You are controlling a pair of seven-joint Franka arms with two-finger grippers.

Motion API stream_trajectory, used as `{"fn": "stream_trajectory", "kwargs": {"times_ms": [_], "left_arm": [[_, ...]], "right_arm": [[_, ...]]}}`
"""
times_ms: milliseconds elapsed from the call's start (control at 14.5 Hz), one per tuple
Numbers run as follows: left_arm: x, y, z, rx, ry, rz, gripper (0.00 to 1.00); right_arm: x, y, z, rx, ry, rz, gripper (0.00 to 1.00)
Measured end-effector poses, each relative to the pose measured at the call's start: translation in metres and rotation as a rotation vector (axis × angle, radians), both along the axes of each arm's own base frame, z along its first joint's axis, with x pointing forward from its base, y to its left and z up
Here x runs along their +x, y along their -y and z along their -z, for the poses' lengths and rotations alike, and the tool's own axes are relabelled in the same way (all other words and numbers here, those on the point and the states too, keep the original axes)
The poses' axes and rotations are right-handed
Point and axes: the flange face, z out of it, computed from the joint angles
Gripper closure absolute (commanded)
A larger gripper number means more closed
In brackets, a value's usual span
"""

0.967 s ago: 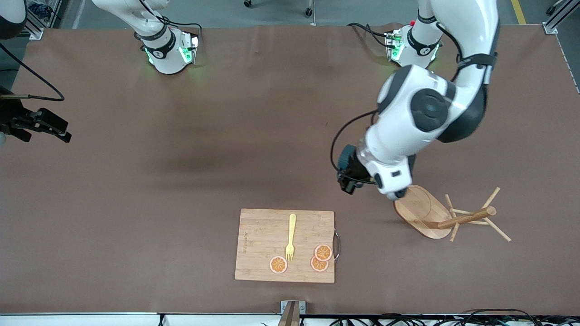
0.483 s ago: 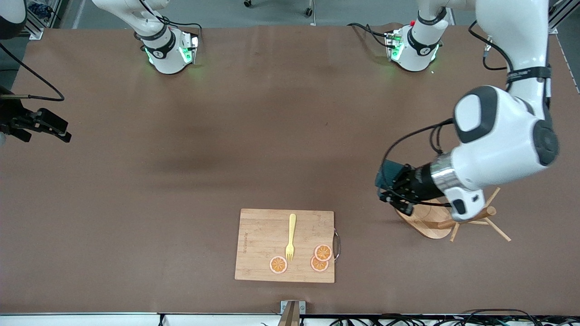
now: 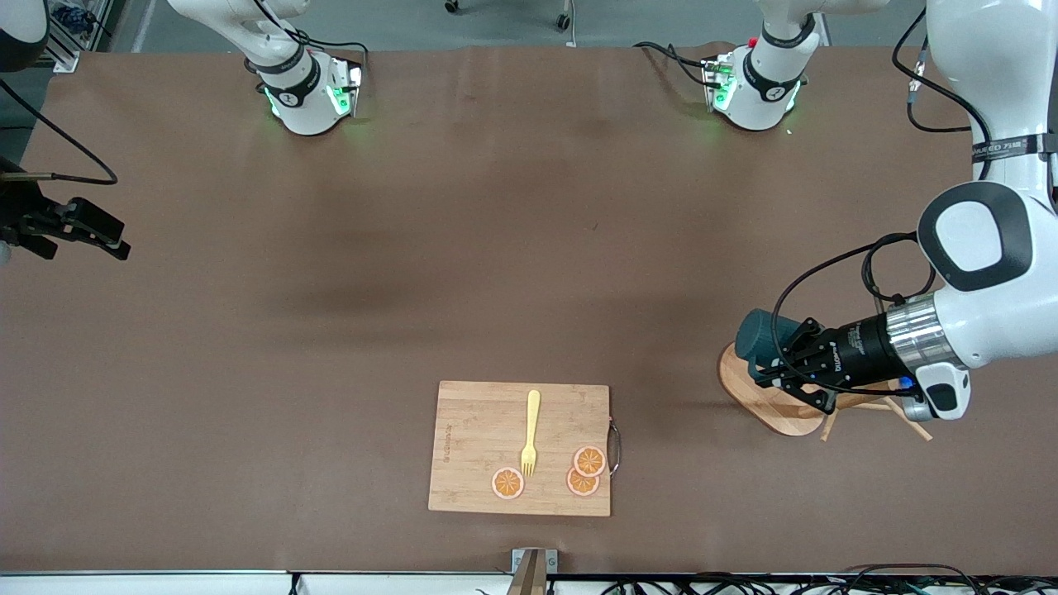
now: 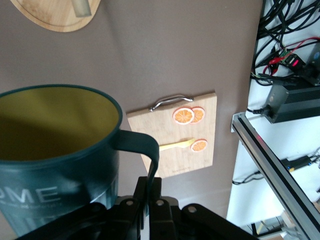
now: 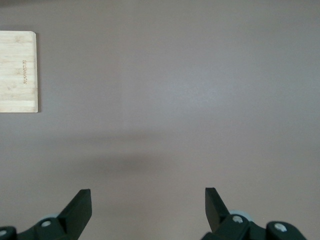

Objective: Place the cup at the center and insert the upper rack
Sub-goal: 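Lower the mug handle onto a peg of the mug tree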

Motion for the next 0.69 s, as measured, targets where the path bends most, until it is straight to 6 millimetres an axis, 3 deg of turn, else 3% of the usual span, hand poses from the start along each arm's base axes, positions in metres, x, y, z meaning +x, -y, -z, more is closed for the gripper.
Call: {"fn": "stream_trajectory", "kwargs": {"times_ms": [691], "left_arm": [[0.013,-0.018,0.024,-0.041,0.036,-0.052,0.99]], "right_arm": [[0.000,0.000,0.000,0.000,0.000,0.000,0.00]]}}
